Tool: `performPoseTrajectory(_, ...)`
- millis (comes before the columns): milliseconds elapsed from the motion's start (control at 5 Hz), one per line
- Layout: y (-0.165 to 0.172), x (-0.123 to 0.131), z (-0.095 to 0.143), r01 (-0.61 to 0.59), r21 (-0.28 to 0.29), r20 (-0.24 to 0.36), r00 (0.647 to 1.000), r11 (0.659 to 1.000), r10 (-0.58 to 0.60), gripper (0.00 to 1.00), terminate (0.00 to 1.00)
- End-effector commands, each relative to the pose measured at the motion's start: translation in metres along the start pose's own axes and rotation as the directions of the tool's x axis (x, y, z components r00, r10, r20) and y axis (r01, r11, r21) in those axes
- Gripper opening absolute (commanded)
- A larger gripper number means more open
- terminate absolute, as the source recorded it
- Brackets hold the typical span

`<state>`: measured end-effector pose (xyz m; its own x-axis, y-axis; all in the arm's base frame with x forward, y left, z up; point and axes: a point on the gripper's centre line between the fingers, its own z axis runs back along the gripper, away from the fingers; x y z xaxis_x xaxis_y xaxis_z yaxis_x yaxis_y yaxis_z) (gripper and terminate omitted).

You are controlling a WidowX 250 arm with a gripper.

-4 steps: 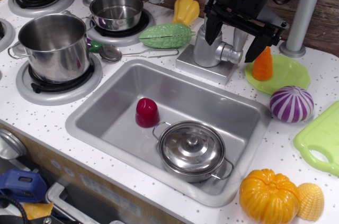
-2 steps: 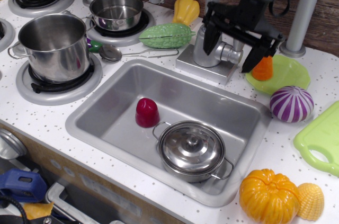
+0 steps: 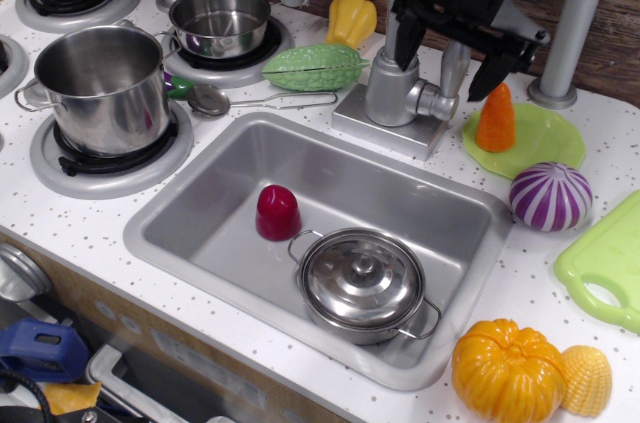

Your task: Turn lever vertical to front

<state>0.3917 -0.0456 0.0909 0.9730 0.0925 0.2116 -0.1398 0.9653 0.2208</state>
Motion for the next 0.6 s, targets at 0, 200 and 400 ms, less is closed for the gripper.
performPoseTrajectory(0, -0.002, 0.02, 0.016, 0.004, -0.019, 0.097, 0.995, 1.0, -0.002, 1.0, 0.0)
performPoseTrajectory(200, 0.0, 0.025, 0.012, 0.017, -0.035, 0.107, 0.994, 0.999, -0.013, 1.0, 0.0)
performPoseTrajectory(400, 0.002, 0.03, 0.004, 0.04, -0.043, 0.123, 0.992, 0.998, -0.034, 1.0, 0.0)
